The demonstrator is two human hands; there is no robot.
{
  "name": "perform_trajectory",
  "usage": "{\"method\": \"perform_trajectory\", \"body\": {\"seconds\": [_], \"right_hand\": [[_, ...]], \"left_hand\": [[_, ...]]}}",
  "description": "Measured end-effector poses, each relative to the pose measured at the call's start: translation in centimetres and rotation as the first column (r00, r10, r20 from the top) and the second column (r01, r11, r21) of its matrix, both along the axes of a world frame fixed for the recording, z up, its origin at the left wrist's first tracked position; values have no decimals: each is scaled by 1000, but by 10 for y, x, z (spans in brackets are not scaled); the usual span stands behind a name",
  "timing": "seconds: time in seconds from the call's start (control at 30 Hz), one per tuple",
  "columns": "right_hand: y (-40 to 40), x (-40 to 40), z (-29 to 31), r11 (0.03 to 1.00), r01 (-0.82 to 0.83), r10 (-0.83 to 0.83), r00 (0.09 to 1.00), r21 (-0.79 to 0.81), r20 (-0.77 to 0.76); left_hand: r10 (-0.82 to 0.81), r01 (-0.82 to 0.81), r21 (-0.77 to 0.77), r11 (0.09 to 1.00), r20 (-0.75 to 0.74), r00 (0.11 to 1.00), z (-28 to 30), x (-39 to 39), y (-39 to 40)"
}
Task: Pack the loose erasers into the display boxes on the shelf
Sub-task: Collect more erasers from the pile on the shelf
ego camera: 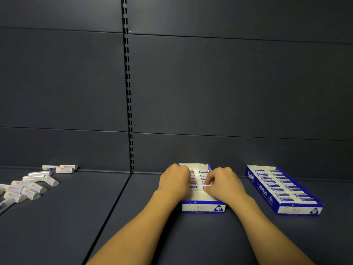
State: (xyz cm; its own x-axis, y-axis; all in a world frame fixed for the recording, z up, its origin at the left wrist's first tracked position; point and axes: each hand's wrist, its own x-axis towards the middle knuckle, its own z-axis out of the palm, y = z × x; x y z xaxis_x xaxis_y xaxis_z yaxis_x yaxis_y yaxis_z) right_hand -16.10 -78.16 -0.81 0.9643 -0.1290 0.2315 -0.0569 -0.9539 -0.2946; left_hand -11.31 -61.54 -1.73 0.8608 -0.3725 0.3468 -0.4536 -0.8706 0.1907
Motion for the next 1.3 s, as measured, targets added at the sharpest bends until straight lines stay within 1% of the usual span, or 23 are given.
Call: {"method": "perform_trajectory", "body": {"seconds": [0.13, 0.23, 0.3, 0.37, 0.43, 0.5, 0.53, 0.6, 0.67, 0.73, 0.8, 0.9, 1.03, 1.17, 1.3], "right_hand": [[1, -1, 1, 1000, -9, 9, 1000, -1, 1], [2, -2, 3, 999, -16, 17, 1000, -30, 6], [3, -3, 6, 997, -28, 28, 1000, -67, 2], [4, -4, 9, 995, -45, 45, 999, -93, -11], [4, -6, 13, 990, -62, 60, 998, -128, -26], [6, -8, 19, 986, -79, 75, 997, -148, -29], [6, -9, 22, 985, -85, 82, 996, -153, -26], [11, -14, 32, 980, -104, 104, 995, -170, -10], [17, -16, 42, 979, -112, 120, 992, -171, 37], [29, -18, 51, 974, -148, 162, 984, -170, 71], [44, -18, 58, 965, -204, 218, 973, -162, 71], [72, -20, 67, 942, -283, 291, 956, -182, 19], [108, -25, 79, 917, -321, 316, 947, -236, -63], [145, -35, 85, 900, -334, 305, 942, -280, -143], [184, -49, 86, 883, -351, 299, 932, -310, -202]], "left_hand": [[7, -7, 5, 1000, -1, 1000, 1, 0, 0], [6, -6, 5, 1000, 19, 1000, 2, 0, 1], [10, -11, 34, 999, 33, 999, 4, 0, 0], [13, -13, 43, 999, -4, 1000, 7, 0, 0], [-4, 5, 13, 1000, -78, 997, 9, 0, 2], [-42, 33, -64, 997, -150, 988, 12, -3, 6], [-58, 39, -114, 993, -163, 985, 15, -6, 9], [-48, 25, -185, 982, -123, 991, 24, -15, 20], [-7, -6, -197, 980, -62, 998, 33, -20, 36], [50, -56, -161, 985, -39, 998, 40, -25, 58], [129, -132, -96, 987, -40, 991, 44, -31, 83], [252, -253, -5, 967, -67, 965, 50, -45, 120], [380, -376, 80, 923, -51, 924, 62, -67, 168], [453, -450, 101, 887, -11, 891, 70, -87, 219], [468, -467, 114, 877, 19, 884, 78, -105, 266]]}}
